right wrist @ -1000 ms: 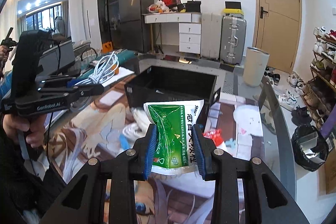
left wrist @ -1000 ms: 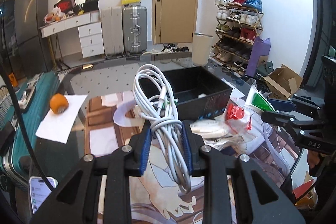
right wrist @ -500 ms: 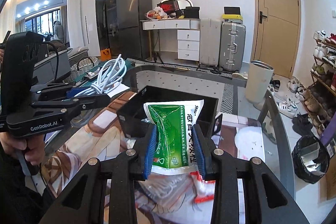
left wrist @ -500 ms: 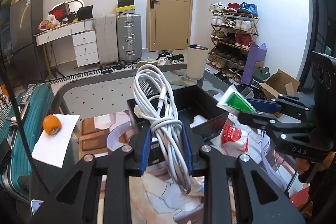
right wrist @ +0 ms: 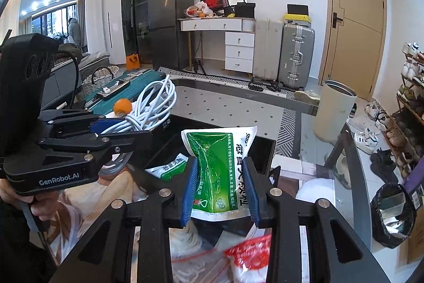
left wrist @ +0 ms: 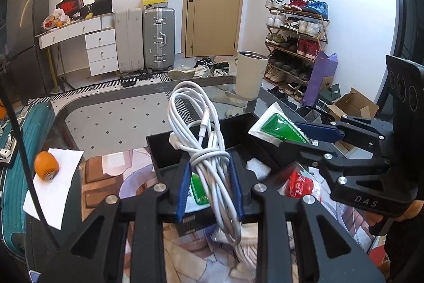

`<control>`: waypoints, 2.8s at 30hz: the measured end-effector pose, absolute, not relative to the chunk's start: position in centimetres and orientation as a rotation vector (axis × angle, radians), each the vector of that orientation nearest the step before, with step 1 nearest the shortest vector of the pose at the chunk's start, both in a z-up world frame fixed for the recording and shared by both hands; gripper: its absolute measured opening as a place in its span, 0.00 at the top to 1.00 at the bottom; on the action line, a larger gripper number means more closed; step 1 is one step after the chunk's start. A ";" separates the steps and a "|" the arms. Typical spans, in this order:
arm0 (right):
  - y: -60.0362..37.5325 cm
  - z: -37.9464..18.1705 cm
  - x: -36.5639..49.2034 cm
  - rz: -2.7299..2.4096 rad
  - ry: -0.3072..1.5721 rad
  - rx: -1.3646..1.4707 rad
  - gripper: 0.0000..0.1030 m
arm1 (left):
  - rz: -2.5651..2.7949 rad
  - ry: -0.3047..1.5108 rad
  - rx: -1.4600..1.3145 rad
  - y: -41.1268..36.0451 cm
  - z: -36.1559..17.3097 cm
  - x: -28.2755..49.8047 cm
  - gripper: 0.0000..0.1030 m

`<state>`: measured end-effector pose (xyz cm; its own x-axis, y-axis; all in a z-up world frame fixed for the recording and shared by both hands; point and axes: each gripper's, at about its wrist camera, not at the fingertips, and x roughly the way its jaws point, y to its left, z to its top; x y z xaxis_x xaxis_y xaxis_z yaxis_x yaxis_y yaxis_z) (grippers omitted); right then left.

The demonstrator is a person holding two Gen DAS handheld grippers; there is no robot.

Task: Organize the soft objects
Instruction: 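Carry cable and packet into the black box and open both grippers, then withdraw both tools from the box toward the remaining items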

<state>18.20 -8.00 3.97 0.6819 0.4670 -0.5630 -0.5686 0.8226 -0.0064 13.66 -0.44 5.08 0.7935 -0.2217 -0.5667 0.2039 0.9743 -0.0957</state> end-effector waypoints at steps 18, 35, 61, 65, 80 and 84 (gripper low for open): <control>-6.7 2.3 22.5 0.587 0.619 -0.216 0.68 | -0.221 0.648 -0.014 -0.8 3.8 17.1 0.75; -8.8 3.2 21.1 0.532 0.569 -0.208 0.37 | -0.266 0.694 0.116 -2.9 3.1 17.1 0.40; -13.4 2.0 14.0 0.478 0.635 -0.167 0.01 | -0.109 0.674 0.003 -0.2 1.7 9.2 0.00; -13.5 2.0 13.4 0.476 0.646 -0.182 0.01 | -0.125 0.685 0.033 -0.9 1.4 8.4 0.00; -14.7 2.1 12.4 0.471 0.684 -0.212 0.01 | -0.126 0.737 0.002 -3.2 0.3 6.2 0.00; -15.3 1.8 12.8 0.463 0.696 -0.208 0.01 | -0.128 0.750 0.001 -3.9 -0.3 6.3 0.00</control>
